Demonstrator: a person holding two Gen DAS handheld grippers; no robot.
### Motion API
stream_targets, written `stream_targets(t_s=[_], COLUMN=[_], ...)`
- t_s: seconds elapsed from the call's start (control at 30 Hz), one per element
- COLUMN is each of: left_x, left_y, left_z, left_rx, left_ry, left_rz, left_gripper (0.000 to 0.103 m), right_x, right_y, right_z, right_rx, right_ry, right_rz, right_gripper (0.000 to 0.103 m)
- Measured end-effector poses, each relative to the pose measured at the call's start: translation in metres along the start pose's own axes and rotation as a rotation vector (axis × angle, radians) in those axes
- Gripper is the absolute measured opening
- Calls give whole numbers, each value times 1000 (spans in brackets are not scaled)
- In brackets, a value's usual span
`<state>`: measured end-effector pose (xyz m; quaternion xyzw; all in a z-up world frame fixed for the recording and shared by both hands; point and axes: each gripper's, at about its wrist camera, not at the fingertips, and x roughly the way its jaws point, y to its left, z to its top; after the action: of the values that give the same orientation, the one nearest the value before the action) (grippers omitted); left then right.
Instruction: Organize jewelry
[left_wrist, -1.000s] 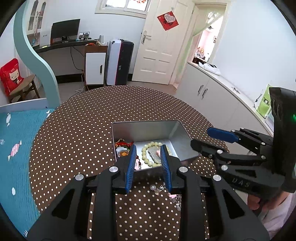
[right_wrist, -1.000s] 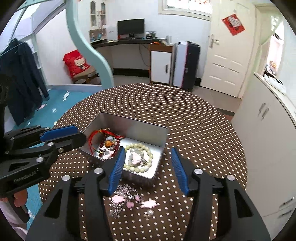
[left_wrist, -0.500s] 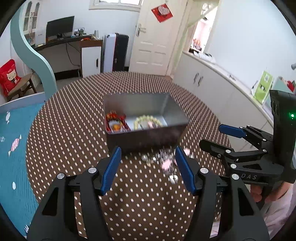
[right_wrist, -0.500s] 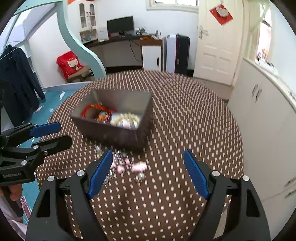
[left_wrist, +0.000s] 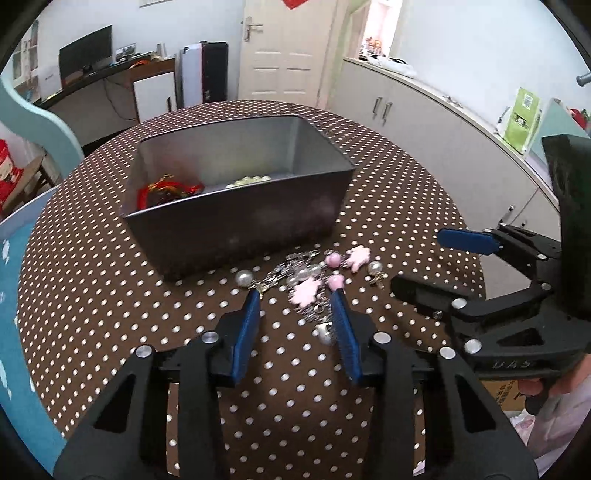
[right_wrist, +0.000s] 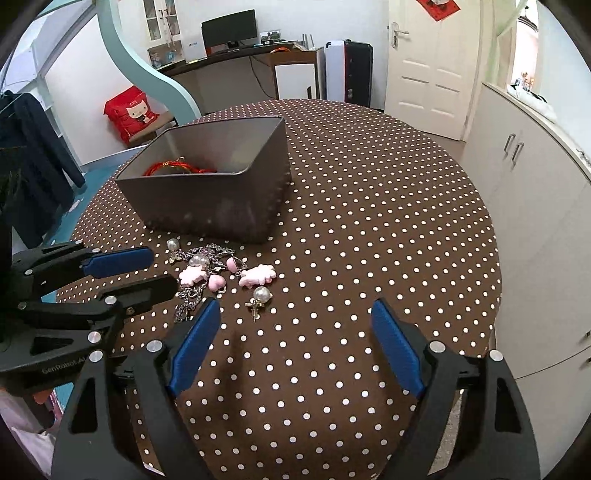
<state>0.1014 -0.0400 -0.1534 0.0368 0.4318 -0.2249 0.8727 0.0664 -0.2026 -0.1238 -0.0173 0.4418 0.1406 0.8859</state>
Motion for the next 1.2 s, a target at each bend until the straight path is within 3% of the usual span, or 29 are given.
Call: stream_targets(t_s=[0.2, 0.43, 0.5, 0.87, 1.0, 1.2], left_x=[20, 27, 24, 13, 27, 35], left_y=[-5, -6, -4, 6, -4, -3], left_z=[3, 3, 4, 7, 10, 11], left_rx=[24, 30, 27, 5, 46, 49], left_ry=[54, 51, 45, 33, 49, 60], left_rz=[5, 29, 28, 14, 35, 49], left_gripper=[14, 12, 0, 1, 15, 24], right_x=[9, 15, 14, 22, 22, 22], right_y=[-3, 0, 2, 12, 8, 2], right_z=[1, 4, 6, 11, 10, 9], right_rx=[-2, -5, -11, -26, -25, -19], right_ry=[23, 35, 31, 36, 38, 36], right_rz=[17, 30, 38, 47, 38, 34], right_gripper=[81, 81, 81, 74, 74, 74])
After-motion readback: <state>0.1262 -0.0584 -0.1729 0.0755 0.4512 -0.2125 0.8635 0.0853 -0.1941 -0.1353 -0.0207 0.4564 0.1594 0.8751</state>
